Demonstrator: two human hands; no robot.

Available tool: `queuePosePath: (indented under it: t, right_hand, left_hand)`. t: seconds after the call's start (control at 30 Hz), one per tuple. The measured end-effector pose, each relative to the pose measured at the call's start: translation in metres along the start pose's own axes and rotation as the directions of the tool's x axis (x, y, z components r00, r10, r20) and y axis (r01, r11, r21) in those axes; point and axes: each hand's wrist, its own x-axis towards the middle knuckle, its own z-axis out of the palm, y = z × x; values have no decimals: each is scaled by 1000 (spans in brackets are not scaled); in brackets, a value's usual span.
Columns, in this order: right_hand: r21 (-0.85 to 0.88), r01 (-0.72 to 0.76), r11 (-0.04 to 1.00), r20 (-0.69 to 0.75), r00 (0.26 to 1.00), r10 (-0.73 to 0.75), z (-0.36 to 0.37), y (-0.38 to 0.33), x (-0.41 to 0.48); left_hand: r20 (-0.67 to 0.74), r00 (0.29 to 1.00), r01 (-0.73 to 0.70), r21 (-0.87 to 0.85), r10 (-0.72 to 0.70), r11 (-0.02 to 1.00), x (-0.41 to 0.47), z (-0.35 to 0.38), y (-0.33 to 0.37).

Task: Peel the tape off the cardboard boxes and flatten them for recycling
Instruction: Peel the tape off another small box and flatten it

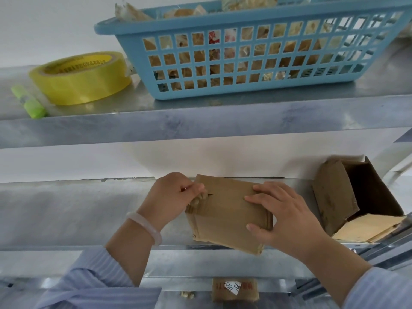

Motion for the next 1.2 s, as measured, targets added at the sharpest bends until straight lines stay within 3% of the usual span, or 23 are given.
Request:
queuePosePath:
  t: [0.13,0.27,0.43,0.5,0.63,0.7,0.8,0.87,0.93,1.0,1.07,1.13,1.2]
  right_hand:
    - [7,-2,1000,4,1000,2,-1,-1,1]
    - [2,0,1000,-7,1000,0,2,-1,4]
    - [39,-10,999,-36,999,11,4,0,4]
    - [52,-6,999,-45,999,8,5,1,4]
    - [66,-4,998,-64,998,8,7,1,5]
    - [68,-3,998,-79,997,9,8,1,4]
    - [73,16,997,-103,995,-9,9,2,3]
    - [76,23,997,-111,994,-14,9,1,4]
    - [77,17,997,-108,994,-9,9,1,6]
    - [76,21,997,-111,994,-13,9,2,6]
    - [74,31,997,-121,992,-22,10,2,4]
    - [79,38,996,-130,991,-28,11,2,4]
    - [87,38,996,-133,991,-26,10,2,4]
  left_hand:
    - [-94,990,116,57,-110,992,3,6,0]
    - [-12,997,83,206,-82,975,6,4,4]
    - [-113,992,89,264,-60,960,9,5,7]
    - [-167,981,136,217,-100,967,8,5,2]
    - [-230,922,291,-125,-313,948,4,9,-12]
    - [-220,867,351,-363,-446,863,3,14,-17]
    - [-39,776,371,-779,-630,505,-2,22,-21]
    - [37,750,327,-888,-660,322,-4,27,-22]
    - [45,758,282,-922,-651,265,-6,29,-21]
    - [-3,783,258,-909,-622,329,-6,28,-21]
    - [-134,847,233,-775,-514,587,-7,24,-23]
    - [-275,921,162,-371,-275,914,-9,19,-24]
    - [-327,943,34,-69,-55,997,-13,16,-22]
